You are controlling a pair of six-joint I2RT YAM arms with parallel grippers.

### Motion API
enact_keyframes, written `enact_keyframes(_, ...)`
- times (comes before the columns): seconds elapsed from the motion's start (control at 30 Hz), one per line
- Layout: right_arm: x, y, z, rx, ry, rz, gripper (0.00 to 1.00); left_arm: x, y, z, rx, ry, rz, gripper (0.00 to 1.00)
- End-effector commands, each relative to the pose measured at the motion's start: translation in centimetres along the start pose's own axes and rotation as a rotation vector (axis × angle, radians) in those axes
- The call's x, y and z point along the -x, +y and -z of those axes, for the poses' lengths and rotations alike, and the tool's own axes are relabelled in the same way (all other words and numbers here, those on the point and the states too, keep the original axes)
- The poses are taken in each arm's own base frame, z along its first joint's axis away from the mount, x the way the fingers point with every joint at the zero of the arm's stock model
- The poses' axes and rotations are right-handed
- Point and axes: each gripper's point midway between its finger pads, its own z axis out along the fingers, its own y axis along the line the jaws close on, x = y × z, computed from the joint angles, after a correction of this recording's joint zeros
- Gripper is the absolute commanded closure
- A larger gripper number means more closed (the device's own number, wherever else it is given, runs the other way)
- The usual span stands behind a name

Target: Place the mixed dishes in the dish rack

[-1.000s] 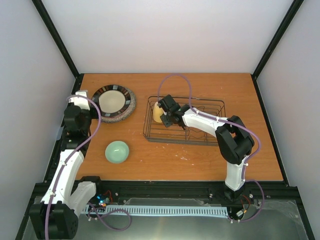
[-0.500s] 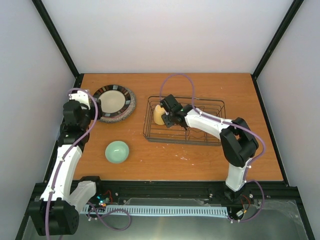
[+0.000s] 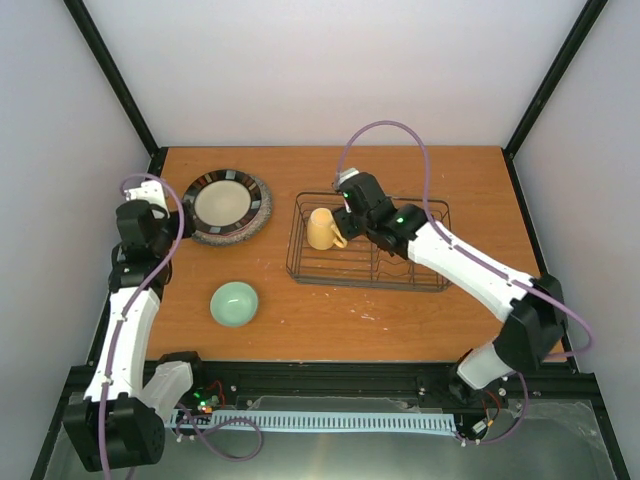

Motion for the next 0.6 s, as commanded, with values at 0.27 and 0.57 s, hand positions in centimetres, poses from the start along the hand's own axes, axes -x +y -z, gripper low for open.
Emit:
enact_keyframes(0.27, 0.9, 13.9, 8.9, 0.316, 0.054, 0.255, 0.42, -3.1, -3.6, 0.0, -0.244, 0.265, -0.131, 0.58)
enact_keyframes(0.57, -1.1, 16.8, 11.6, 0.439, 0.085, 0.244, 0.42, -5.3, -5.7, 1.4, -0.412, 0.252, -0.389, 0.52)
